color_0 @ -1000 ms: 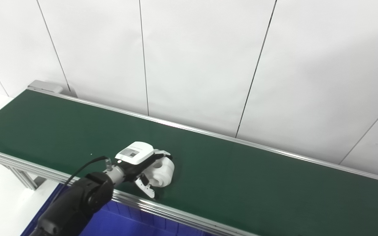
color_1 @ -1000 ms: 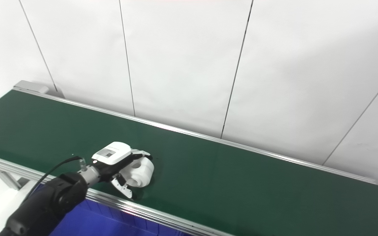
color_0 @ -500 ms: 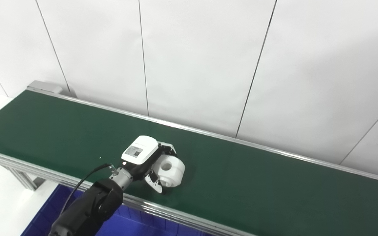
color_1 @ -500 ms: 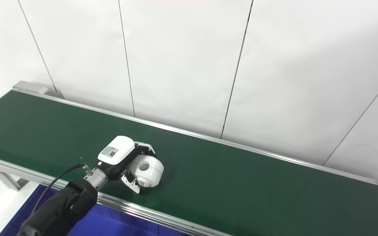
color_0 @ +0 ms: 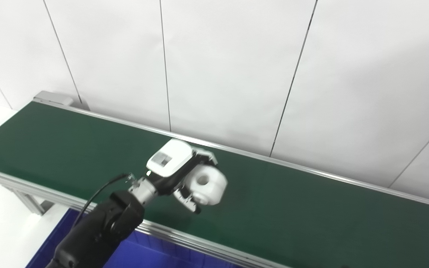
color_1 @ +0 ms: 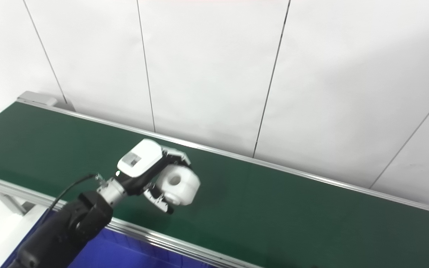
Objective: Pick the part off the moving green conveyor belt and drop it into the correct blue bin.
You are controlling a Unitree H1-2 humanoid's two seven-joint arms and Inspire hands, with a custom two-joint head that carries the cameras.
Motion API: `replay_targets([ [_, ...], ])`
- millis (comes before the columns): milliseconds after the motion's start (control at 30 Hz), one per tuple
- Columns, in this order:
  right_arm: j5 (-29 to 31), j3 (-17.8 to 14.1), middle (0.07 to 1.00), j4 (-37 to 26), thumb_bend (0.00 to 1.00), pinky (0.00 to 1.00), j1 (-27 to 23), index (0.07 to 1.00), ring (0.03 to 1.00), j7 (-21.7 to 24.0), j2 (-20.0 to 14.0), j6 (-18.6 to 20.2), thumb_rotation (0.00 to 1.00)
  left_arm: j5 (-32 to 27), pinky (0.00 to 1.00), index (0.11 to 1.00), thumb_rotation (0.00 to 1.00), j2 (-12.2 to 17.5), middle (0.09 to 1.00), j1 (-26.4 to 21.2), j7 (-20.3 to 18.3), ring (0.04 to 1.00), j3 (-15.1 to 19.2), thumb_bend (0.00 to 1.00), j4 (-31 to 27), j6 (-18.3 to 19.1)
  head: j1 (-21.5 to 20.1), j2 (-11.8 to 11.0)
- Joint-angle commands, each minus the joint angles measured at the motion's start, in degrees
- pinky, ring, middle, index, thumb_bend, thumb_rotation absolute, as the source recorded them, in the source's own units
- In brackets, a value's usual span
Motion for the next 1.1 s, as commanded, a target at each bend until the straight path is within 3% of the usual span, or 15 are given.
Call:
replay_targets([
  [0, 1.42, -1.23, 1.0, -2.33, 0.86, 1.0, -0.22, 1.0, 1.0, 0.72, -0.57, -2.8, 1.0, -1.83, 0.32, 0.521, 0.0, 2.27, 0.458, 0.46, -1.86, 0.397, 1.9, 0.52, -4.63, 0.57, -0.04, 0.08],
  [133, 3.51, -2.71, 1.0, -2.85, 0.79, 1.0, -0.4, 1.0, 1.0, 2.84, -1.05, -2.81, 1.0, -1.56, 0.3, 0.518, 0.0, 3.39, 0.455, 4.99, -5.01, 0.383, 3.56, 0.52, -11.32, 2.38, 2.23, 1.22],
  [233, 5.08, -3.37, 1.0, -3.52, 0.79, 1.0, -0.32, 1.0, 1.0, 3.85, -1.33, -2.81, 1.0, -1.32, 0.3, 0.515, 0.0, 4.07, 0.458, 10.53, -8.14, 0.383, 5.48, 0.52, -17.02, 5.49, 3.67, 2.14],
  [300, 5.64, -3.51, 1.0, -4.0, 0.81, 1.0, -0.49, 1.0, 1.0, 4.37, -1.72, -2.78, 1.0, -0.75, 0.25, 0.526, 0.0, 4.16, 0.422, 13.77, -9.68, 0.312, 6.89, 0.51, -19.83, 7.06, 4.35, 2.56],
  [400, 6.71, -3.64, 1.0, -4.12, 0.82, 1.0, -1.01, 1.0, 1.0, 5.13, -2.54, -2.77, 1.0, -0.59, 0.26, 0.528, 0.0, 4.36, 0.426, 18.43, -11.02, 0.33, 9.15, 0.51, -22.98, 8.4, 5.56, 3.35],
  [533, 6.81, -3.48, 1.0, -4.65, 0.81, 1.0, -1.78, 1.0, 1.0, 5.36, -3.44, -2.27, 1.0, -0.39, 0.25, 0.529, 0.0, 4.66, 0.419, 22.9, -10.25, 0.314, 11.67, 0.51, -23.8, 7.19, 5.0, 4.26],
  [667, 6.47, -3.25, 1.0, -4.24, 0.79, 1.0, -2.77, 1.0, 1.0, 5.61, -4.05, -2.51, 1.0, 0.71, 0.22, 0.489, 0.0, 4.71, 0.472, 26.23, -9.41, 0.282, 13.03, 0.52, -22.89, 6.55, 3.18, 4.31],
  [733, 6.31, -3.52, 0.994, -3.77, 0.79, 1.0, -3.28, 1.0, 0.988, 5.83, -3.95, -2.75, 1.0, 0.95, 0.29, 0.518, 0.0, 5.07, 0.444, 27.51, -9.06, 0.371, 13.41, 0.52, -22.29, 5.84, 2.7, 4.25],
  [833, 6.28, -4.0, 0.988, -3.26, 0.79, 1.0, -3.75, 1.0, 0.982, 6.15, -3.78, -2.72, 1.0, 0.96, 0.31, 0.515, 0.0, 5.84, 0.458, 28.34, -9.44, 0.398, 13.64, 0.52, -21.58, 5.19, 1.42, 4.04],
  [1067, 6.46, -4.31, 0.976, -3.64, 0.81, 1.0, -3.26, 1.0, 0.971, 5.54, -3.8, -2.53, 1.0, 0.31, 0.39, 0.494, 0.0, 10.87, 0.484, 27.25, -21.86, 0.464, 12.75, 0.52, -21.77, 9.68, 0.77, 3.65],
])
